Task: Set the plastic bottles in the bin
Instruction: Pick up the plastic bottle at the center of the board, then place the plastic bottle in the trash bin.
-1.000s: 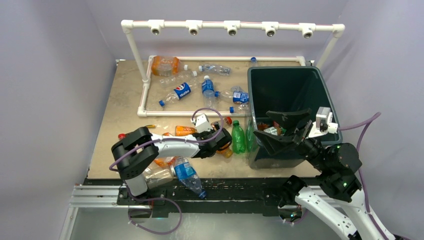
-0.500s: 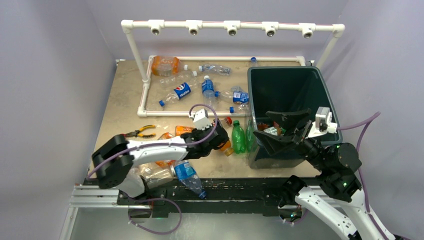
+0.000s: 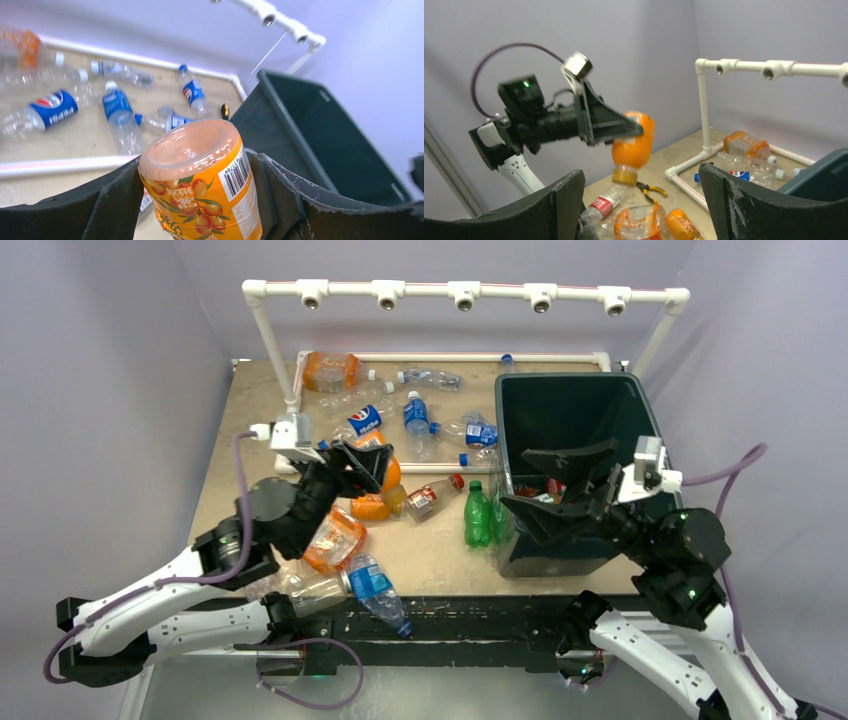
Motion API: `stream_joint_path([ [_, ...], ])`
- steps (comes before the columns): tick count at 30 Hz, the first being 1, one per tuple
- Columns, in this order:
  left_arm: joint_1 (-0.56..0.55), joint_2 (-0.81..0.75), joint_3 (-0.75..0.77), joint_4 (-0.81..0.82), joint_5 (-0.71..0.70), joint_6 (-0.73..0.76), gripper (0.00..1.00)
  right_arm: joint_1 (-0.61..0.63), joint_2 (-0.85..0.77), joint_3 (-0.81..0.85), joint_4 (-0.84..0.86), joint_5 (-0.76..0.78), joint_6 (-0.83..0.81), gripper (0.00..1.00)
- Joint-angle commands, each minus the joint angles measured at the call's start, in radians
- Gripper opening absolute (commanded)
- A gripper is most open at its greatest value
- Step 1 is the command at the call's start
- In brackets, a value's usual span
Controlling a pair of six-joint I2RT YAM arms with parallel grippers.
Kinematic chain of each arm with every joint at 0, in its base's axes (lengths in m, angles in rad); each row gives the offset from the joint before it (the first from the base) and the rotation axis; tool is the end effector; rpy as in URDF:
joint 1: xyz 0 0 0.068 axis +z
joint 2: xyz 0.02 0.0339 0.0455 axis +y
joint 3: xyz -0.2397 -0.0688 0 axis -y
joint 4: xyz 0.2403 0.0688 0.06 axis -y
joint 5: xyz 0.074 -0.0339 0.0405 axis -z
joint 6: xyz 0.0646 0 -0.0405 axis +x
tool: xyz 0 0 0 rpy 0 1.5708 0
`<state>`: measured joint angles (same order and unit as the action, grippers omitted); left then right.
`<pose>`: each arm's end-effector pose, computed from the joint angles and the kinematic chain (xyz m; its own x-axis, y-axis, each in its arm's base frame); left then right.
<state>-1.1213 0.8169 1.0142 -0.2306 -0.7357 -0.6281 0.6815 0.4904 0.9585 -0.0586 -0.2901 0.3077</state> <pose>0.1267 -0.1628 0.3901 -0.2328 -0.5200 -0.8218 0.2960 0.7671 -0.5692 0.0820 0.0903 0.4425 0.0501 0.4144 -0.9087 -0.8632 0.4757 0.1693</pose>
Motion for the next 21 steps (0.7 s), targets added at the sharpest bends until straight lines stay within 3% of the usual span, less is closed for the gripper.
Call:
stream_joint_path([
  [1, 0.002, -0.001, 0.11, 0.05, 0.052, 0.279, 0.0, -0.001, 0.083, 0.029, 0.09, -0.05, 0.037, 0.88],
  [9, 0.002, 0.006, 0.097, 0.273, 0.328, 0.185, 0.0, -0.001, 0.291, 0.086, 0.227, -0.234, 0.135, 0.87],
  [21, 0.002, 0.068, 0.122, 0.523, 0.448, 0.186, 0.0, 0.002, 0.378, 0.094, 0.378, -0.322, 0.284, 0.94],
])
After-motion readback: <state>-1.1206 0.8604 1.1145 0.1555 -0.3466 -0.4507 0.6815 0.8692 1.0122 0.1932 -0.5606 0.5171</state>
